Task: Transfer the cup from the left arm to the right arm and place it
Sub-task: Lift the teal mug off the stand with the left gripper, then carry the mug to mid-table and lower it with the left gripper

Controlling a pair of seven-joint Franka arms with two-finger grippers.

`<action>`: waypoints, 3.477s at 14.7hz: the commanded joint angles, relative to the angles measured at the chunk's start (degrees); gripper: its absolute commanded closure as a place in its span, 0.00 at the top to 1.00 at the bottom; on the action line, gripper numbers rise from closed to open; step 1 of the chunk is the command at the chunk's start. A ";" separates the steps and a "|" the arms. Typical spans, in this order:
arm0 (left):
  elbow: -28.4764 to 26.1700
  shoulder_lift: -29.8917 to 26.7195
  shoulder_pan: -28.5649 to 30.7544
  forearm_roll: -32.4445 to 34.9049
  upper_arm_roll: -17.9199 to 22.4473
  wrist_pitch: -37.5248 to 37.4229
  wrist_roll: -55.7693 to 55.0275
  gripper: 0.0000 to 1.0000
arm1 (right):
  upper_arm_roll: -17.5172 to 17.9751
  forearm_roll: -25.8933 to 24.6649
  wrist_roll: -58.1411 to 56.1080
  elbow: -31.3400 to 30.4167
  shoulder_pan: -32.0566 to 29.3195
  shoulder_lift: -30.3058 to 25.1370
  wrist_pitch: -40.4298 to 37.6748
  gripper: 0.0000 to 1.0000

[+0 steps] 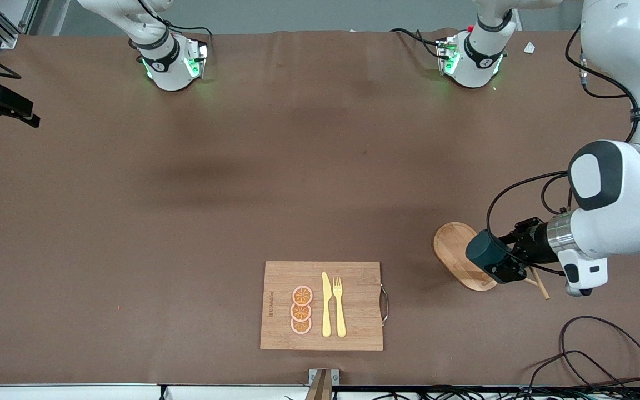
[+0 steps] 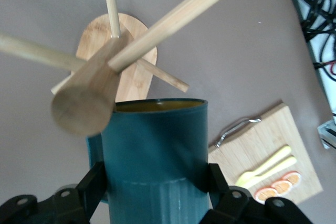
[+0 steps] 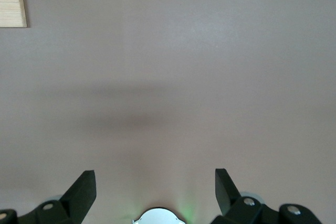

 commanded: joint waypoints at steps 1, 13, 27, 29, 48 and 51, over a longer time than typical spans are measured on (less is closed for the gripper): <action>-0.55 -2.58 -0.02 -1.31 -1.15 -1.13 -2.53 0.55 | 0.45 0.80 0.50 -1.45 -0.69 -1.49 0.21 1.00; -0.73 -6.18 -1.59 1.49 -11.17 -1.74 -17.31 0.57 | 0.45 0.80 0.50 -1.45 -0.69 -1.49 0.21 1.00; -0.81 -3.03 -36.03 42.78 -11.18 0.19 -25.65 0.57 | 0.28 0.01 0.68 0.48 -2.26 0.09 0.21 1.00; -0.90 -0.75 -40.69 49.46 -11.18 0.19 -27.59 0.57 | 0.28 0.27 0.41 0.48 -2.89 0.52 0.65 1.00; -5.38 17.35 -60.66 106.69 -11.18 1.86 -68.88 0.56 | 0.28 0.19 -1.96 -1.10 -7.55 18.10 17.51 1.00; -5.30 22.36 -60.84 111.80 -11.18 -1.39 -73.72 0.56 | 0.28 0.71 1.53 -1.89 -7.46 18.72 18.84 1.00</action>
